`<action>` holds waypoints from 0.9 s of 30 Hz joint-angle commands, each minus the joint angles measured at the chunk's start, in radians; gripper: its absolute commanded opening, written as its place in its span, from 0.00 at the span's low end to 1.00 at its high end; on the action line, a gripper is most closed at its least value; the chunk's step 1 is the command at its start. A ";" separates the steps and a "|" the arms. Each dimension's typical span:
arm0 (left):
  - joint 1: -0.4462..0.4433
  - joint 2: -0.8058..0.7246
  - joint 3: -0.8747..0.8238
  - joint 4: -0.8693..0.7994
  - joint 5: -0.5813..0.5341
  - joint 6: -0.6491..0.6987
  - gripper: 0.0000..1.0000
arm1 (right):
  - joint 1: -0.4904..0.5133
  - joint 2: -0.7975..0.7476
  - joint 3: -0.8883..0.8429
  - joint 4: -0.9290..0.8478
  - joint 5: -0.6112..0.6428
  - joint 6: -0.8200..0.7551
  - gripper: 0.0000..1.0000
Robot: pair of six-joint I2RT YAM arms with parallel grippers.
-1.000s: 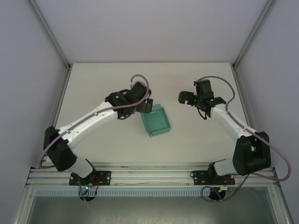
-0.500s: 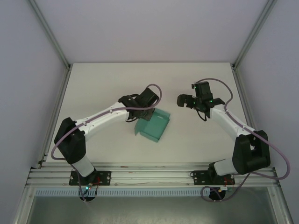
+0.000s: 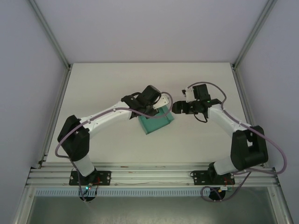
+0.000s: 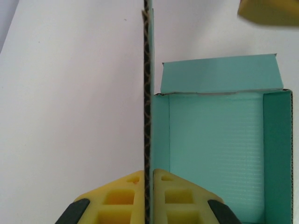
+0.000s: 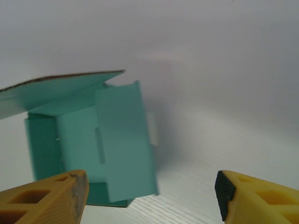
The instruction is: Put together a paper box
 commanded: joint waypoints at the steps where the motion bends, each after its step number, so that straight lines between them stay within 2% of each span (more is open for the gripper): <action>1: 0.014 0.034 0.041 -0.008 0.021 0.032 0.00 | -0.003 0.076 -0.001 0.045 -0.138 0.033 0.70; 3: 0.020 0.043 0.055 -0.020 0.036 0.015 0.00 | -0.002 0.113 0.007 0.040 -0.145 0.038 0.66; 7: 0.024 0.044 0.063 -0.036 0.070 0.009 0.00 | -0.004 0.163 -0.001 0.063 -0.144 0.019 0.66; 12: 0.024 0.054 0.076 -0.043 0.083 -0.007 0.00 | -0.004 0.232 0.026 0.113 -0.201 0.031 0.66; 20: 0.025 0.073 0.086 -0.033 0.106 -0.029 0.00 | 0.001 0.294 0.048 0.124 -0.263 0.012 0.46; 23: 0.027 0.088 0.097 -0.035 0.120 -0.039 0.00 | 0.020 0.298 0.043 0.150 -0.206 0.026 0.46; 27: 0.028 0.106 0.114 -0.031 0.135 -0.062 0.00 | 0.066 0.310 0.055 0.162 -0.041 0.057 0.41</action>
